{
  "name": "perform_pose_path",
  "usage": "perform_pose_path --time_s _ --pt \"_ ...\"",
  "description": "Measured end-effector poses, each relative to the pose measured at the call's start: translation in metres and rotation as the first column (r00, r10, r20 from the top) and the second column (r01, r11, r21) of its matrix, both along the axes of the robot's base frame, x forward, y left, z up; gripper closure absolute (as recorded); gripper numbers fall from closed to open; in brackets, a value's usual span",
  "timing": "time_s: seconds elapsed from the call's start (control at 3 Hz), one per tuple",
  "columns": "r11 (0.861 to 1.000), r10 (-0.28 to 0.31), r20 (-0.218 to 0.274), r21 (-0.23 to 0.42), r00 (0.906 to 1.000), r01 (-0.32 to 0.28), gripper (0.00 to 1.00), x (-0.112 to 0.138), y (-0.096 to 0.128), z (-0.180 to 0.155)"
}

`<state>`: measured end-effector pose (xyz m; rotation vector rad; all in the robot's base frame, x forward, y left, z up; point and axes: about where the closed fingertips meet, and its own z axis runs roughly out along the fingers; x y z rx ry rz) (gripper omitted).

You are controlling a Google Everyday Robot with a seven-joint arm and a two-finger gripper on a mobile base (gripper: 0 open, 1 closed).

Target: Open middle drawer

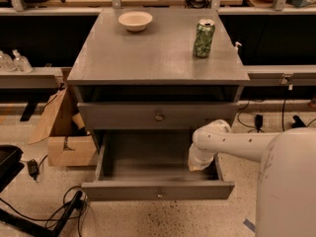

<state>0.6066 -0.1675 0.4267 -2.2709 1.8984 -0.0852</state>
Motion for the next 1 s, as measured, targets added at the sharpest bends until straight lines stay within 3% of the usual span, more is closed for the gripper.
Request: perform_pose_path --time_s 0.33,1.0 --pt "0.999 0.022 -0.012 0.026 0.9997 -0.022 1.00 -0.001 0.004 -0.033" --pt "0.998 -0.034 -0.076 0.048 0.9965 0.038 1.00 -0.064 -0.003 -0.037"
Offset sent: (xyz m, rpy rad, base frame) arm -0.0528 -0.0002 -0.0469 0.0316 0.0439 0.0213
